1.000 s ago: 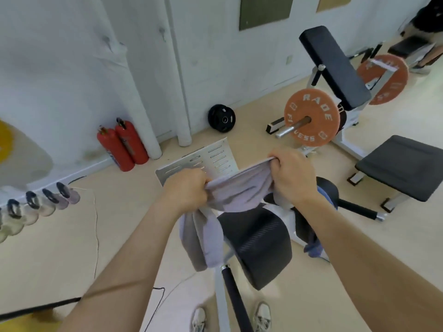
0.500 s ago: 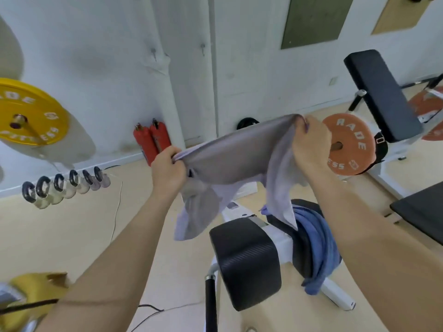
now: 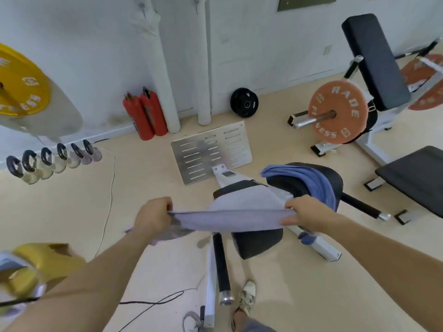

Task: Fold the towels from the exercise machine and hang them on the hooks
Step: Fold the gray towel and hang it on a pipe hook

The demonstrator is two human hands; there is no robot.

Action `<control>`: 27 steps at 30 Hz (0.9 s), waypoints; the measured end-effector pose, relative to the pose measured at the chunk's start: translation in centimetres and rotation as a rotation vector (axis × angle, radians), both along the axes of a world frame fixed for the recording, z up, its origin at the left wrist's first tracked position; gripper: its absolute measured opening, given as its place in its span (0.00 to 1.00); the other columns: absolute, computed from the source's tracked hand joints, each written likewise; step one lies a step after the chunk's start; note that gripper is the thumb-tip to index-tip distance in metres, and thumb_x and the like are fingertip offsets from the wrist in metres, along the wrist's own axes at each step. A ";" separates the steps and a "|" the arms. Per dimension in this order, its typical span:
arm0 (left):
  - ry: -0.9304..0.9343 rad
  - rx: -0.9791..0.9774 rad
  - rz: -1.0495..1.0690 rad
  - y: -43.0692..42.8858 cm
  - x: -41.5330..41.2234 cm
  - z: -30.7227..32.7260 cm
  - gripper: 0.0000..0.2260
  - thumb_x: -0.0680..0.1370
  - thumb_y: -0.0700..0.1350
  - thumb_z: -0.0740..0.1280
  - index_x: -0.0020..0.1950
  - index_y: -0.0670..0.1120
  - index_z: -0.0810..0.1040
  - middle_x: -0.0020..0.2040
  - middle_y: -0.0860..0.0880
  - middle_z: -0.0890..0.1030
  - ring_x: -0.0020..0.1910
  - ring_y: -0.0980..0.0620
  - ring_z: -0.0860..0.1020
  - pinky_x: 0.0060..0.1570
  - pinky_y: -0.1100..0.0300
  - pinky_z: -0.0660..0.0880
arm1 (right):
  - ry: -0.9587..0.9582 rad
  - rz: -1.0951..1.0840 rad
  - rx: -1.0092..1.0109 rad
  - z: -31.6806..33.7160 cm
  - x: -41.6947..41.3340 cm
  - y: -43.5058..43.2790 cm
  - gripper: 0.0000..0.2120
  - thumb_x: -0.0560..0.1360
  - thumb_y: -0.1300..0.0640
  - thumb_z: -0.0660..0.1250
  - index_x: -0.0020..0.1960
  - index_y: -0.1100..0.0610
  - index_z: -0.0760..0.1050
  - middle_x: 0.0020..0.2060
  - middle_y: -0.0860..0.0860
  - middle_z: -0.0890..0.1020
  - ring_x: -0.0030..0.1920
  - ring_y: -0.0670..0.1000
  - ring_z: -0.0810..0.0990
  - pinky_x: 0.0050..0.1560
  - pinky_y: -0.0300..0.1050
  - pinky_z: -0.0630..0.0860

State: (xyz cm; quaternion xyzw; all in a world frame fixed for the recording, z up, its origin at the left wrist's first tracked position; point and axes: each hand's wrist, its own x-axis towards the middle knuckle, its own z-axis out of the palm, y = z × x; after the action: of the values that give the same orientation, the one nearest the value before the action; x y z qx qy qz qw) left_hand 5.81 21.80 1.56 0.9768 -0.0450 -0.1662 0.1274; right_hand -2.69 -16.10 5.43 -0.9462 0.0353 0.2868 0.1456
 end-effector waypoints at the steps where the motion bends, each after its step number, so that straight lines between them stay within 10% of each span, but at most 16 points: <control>1: 0.027 -0.023 0.054 -0.2 -0.5 -0.7 0.09 0.69 0.36 0.62 0.41 0.49 0.74 0.44 0.45 0.80 0.44 0.43 0.77 0.39 0.60 0.68 | 0.022 0.010 -0.038 -0.2 -0.5 0.5 0.11 0.73 0.43 0.67 0.48 0.50 0.76 0.44 0.48 0.77 0.44 0.48 0.75 0.40 0.38 0.69; 6: -0.003 -0.207 0.226 -2.4 -1.3 -2.1 0.13 0.74 0.37 0.59 0.51 0.47 0.81 0.52 0.42 0.82 0.52 0.40 0.78 0.48 0.57 0.72 | 0.057 0.036 -0.117 -0.9 0.1 2.8 0.13 0.73 0.54 0.64 0.32 0.54 0.66 0.31 0.49 0.70 0.32 0.49 0.68 0.36 0.41 0.65; 13: -0.195 -0.418 0.479 -2.0 4.9 1.5 0.12 0.79 0.38 0.59 0.53 0.42 0.82 0.54 0.39 0.82 0.54 0.38 0.78 0.50 0.55 0.71 | 0.336 0.183 -0.130 4.7 7.6 0.7 0.14 0.69 0.46 0.73 0.33 0.47 0.69 0.33 0.45 0.72 0.35 0.47 0.70 0.35 0.39 0.66; 20: -0.623 -0.871 0.802 -2.6 12.6 10.0 0.12 0.78 0.44 0.56 0.52 0.43 0.78 0.50 0.39 0.80 0.47 0.42 0.77 0.48 0.52 0.72 | -0.816 -0.398 0.154 8.8 14.9 -4.9 0.07 0.74 0.63 0.61 0.42 0.55 0.78 0.35 0.51 0.76 0.38 0.53 0.72 0.36 0.45 0.67; 23: -0.519 -0.705 0.868 -2.3 12.0 8.9 0.13 0.79 0.42 0.56 0.53 0.37 0.78 0.56 0.33 0.78 0.54 0.35 0.76 0.52 0.48 0.72 | -0.577 -0.417 0.142 5.6 14.5 -6.3 0.08 0.77 0.58 0.60 0.41 0.58 0.74 0.35 0.54 0.75 0.38 0.56 0.73 0.40 0.47 0.70; 27: -0.067 -0.534 0.795 -4.5 8.3 4.0 0.16 0.75 0.47 0.65 0.32 0.37 0.76 0.30 0.39 0.75 0.32 0.42 0.75 0.32 0.54 0.69 | -0.212 -0.415 0.192 0.2 12.4 -5.5 0.16 0.75 0.56 0.66 0.30 0.55 0.68 0.24 0.50 0.74 0.31 0.55 0.79 0.35 0.46 0.72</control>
State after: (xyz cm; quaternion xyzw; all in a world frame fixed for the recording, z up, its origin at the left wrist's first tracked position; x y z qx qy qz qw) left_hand 14.14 17.28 5.61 0.8562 0.2868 -0.0555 0.4260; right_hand 9.68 -21.55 5.60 -0.9254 0.1858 0.1518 0.2934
